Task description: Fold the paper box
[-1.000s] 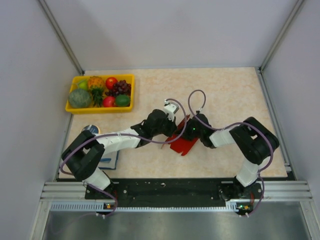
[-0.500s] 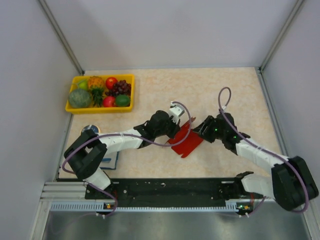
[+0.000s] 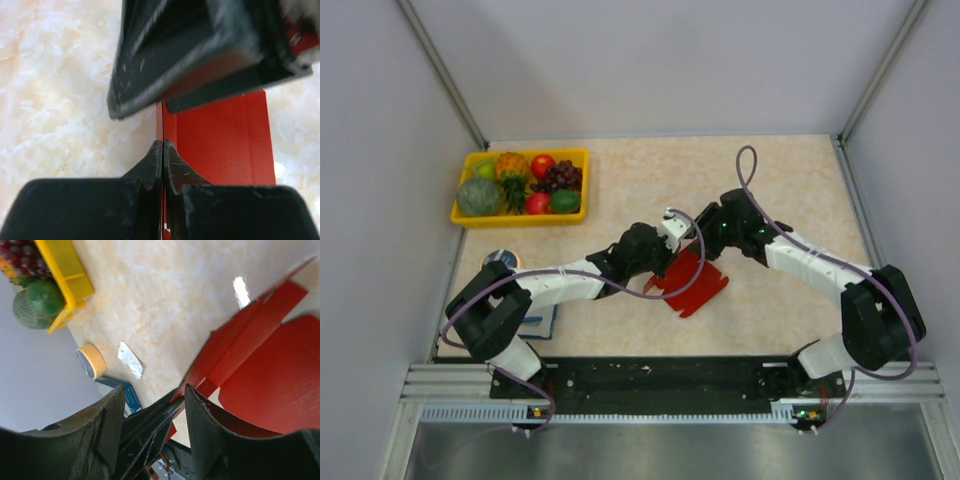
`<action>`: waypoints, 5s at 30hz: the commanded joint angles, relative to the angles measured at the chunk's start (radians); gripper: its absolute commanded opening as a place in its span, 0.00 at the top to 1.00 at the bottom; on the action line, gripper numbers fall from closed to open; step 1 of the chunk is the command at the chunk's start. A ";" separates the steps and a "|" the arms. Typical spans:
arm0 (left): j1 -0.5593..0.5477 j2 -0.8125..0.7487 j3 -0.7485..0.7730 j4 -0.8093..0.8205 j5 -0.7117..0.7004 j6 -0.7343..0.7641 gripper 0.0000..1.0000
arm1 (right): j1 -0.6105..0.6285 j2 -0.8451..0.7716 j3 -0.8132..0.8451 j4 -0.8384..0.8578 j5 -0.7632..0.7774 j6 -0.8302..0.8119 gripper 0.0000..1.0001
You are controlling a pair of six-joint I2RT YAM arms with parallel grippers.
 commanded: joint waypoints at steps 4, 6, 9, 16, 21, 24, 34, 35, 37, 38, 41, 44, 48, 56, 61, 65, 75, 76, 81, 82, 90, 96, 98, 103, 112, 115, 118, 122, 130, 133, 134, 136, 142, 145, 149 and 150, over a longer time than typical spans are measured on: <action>-0.007 -0.015 -0.040 -0.040 -0.090 0.072 1.00 | 0.048 0.037 0.046 -0.134 0.105 0.138 0.50; -0.011 -0.012 -0.043 -0.027 -0.117 0.089 1.00 | 0.048 0.034 0.037 -0.137 0.118 0.157 0.50; -0.029 -0.010 -0.043 -0.020 -0.156 0.117 1.00 | 0.048 0.064 0.042 -0.135 0.103 0.175 0.52; -0.075 -0.024 -0.060 0.013 -0.179 0.153 1.00 | 0.048 0.126 0.102 -0.117 0.118 0.157 0.54; -0.089 -0.024 -0.066 0.028 -0.185 0.181 1.00 | 0.051 0.155 0.097 -0.100 0.112 0.164 0.62; -0.098 -0.024 -0.071 0.034 -0.193 0.198 1.00 | 0.051 0.167 0.080 -0.082 0.098 0.165 0.63; -0.103 -0.048 -0.057 0.004 -0.253 0.123 0.69 | 0.051 0.147 -0.036 0.071 0.067 0.203 1.00; -0.101 -0.070 -0.062 -0.010 -0.247 0.099 0.63 | 0.053 0.146 -0.052 0.097 0.067 0.203 1.00; -0.089 -0.160 -0.094 -0.033 -0.218 0.007 0.53 | 0.051 0.135 -0.105 0.185 0.073 0.194 1.00; -0.081 -0.196 -0.108 -0.042 -0.195 -0.044 0.47 | 0.051 0.132 -0.125 0.228 0.075 0.183 1.00; -0.038 -0.323 -0.178 -0.081 -0.144 -0.158 0.41 | 0.045 0.133 -0.187 0.334 0.066 0.157 1.00; 0.026 -0.423 -0.272 -0.095 -0.141 -0.211 0.44 | 0.039 0.153 -0.196 0.384 0.038 0.114 1.00; 0.114 -0.466 -0.378 -0.052 -0.124 -0.256 0.61 | 0.033 0.155 -0.237 0.480 0.027 0.068 1.00; 0.115 -0.244 -0.281 -0.124 -0.118 -0.231 0.67 | 0.017 0.195 -0.271 0.553 0.018 0.062 1.00; 0.043 -0.207 -0.287 -0.067 -0.131 -0.224 0.66 | 0.019 0.216 -0.248 0.553 0.006 0.086 1.00; 0.011 -0.217 -0.310 0.025 -0.089 -0.190 0.64 | 0.019 0.215 -0.247 0.540 0.023 0.103 1.00; -0.021 -0.158 -0.256 0.080 -0.196 -0.250 0.60 | 0.022 0.216 -0.286 0.615 0.038 0.095 1.00; -0.036 -0.158 -0.263 0.097 -0.210 -0.254 0.59 | 0.022 0.219 -0.287 0.619 0.035 0.099 1.00; -0.092 -0.188 -0.334 0.226 -0.267 -0.236 0.58 | 0.025 0.224 -0.294 0.630 0.029 0.114 1.00; -0.099 -0.200 -0.353 0.244 -0.276 -0.230 0.58 | 0.025 0.222 -0.291 0.629 0.029 0.115 1.00; -0.069 -0.268 -0.419 0.228 -0.316 -0.348 0.52 | 0.045 0.236 -0.326 0.851 -0.003 0.017 1.00; 0.011 -0.251 -0.433 0.304 -0.178 -0.382 0.45 | 0.044 0.362 -0.389 1.183 -0.097 0.014 1.00; 0.016 -0.237 -0.418 0.265 -0.162 -0.347 0.44 | 0.045 0.388 -0.371 1.184 -0.101 0.039 1.00; 0.069 -0.302 -0.448 0.298 -0.072 -0.414 0.44 | 0.057 0.295 -0.262 0.771 -0.039 -0.090 0.94; 0.170 -0.457 -0.444 0.263 -0.010 -0.653 0.28 | 0.062 0.304 -0.237 0.765 -0.032 -0.084 0.94; 0.174 -0.371 -0.337 0.183 0.039 -0.612 0.28 | 0.060 0.316 -0.239 0.780 -0.029 -0.050 0.93; 0.174 -0.277 -0.261 0.168 0.095 -0.551 0.27 | 0.063 0.314 -0.225 0.758 -0.034 -0.027 0.90; 0.167 -0.158 -0.165 0.124 0.129 -0.451 0.19 | 0.062 0.314 -0.179 0.698 -0.060 -0.001 0.87; 0.158 -0.035 -0.057 0.010 0.093 -0.318 0.41 | 0.030 0.259 -0.173 0.650 -0.156 -0.033 0.64; 0.158 -0.024 -0.062 0.010 0.094 -0.307 0.54 | -0.016 0.275 -0.152 0.668 -0.265 -0.056 0.61; 0.158 -0.020 -0.062 0.007 0.093 -0.305 0.59 | -0.039 0.279 -0.145 0.673 -0.290 -0.061 0.60; 0.160 -0.013 -0.063 0.004 0.088 -0.301 0.63 | -0.058 0.284 -0.141 0.699 -0.345 -0.078 0.55; 0.158 -0.009 -0.068 -0.004 0.074 -0.287 0.71 | -0.096 0.319 -0.124 0.772 -0.459 -0.122 0.52; 0.160 -0.006 -0.065 -0.006 0.079 -0.285 0.72 | -0.096 0.347 -0.125 0.809 -0.471 -0.107 0.55; 0.158 -0.013 -0.065 -0.004 0.086 -0.288 0.73 | -0.095 0.351 -0.152 0.843 -0.450 -0.092 0.57; 0.158 -0.015 -0.062 -0.004 0.086 -0.287 0.73 | -0.096 0.354 -0.156 0.861 -0.448 -0.090 0.58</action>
